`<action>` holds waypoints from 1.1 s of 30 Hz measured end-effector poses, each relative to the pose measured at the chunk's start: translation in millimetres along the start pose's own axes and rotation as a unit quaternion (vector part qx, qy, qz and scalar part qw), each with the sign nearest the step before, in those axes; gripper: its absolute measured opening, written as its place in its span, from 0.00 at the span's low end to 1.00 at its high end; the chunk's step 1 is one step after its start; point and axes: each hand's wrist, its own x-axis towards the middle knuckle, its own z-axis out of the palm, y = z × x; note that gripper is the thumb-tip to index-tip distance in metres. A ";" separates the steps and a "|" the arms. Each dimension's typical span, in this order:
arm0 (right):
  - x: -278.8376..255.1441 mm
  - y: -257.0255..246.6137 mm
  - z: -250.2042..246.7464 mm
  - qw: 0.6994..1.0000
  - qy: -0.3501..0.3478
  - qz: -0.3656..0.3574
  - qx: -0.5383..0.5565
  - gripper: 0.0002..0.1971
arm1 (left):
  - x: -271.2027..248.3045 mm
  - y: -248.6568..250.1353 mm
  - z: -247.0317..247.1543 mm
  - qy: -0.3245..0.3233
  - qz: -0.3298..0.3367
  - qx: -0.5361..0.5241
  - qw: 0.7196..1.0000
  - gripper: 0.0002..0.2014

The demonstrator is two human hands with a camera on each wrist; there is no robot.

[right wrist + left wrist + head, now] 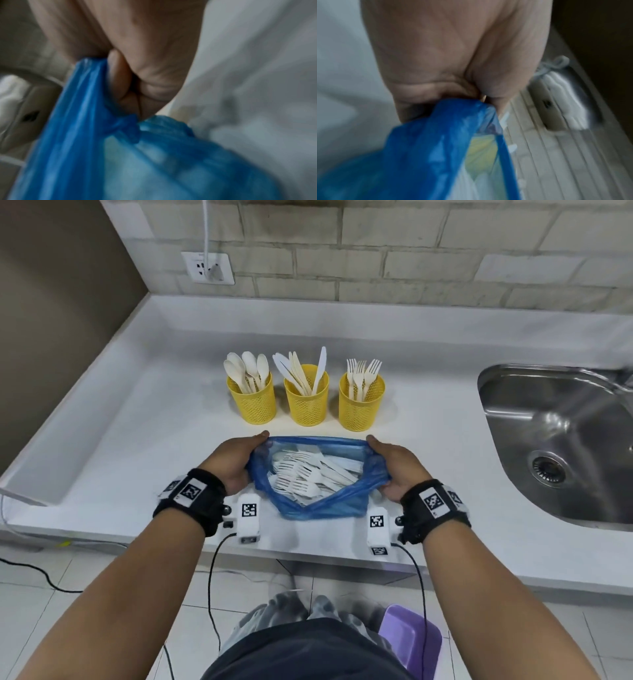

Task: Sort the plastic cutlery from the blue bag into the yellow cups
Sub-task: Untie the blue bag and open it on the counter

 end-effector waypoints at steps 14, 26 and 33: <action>3.8 23.0 -16.9 0.853 0.114 -0.222 -0.458 0.11 | 3.9 -7.4 0.3 0.110 0.243 0.438 0.859 0.04; 16.9 30.8 -27.7 0.978 0.129 -0.057 -0.153 0.14 | 12.0 -21.1 4.4 0.107 0.015 0.049 0.993 0.12; -33.4 28.2 -31.0 0.913 0.121 -0.084 -0.381 0.23 | -42.7 -41.6 -5.8 0.151 0.045 0.404 0.901 0.35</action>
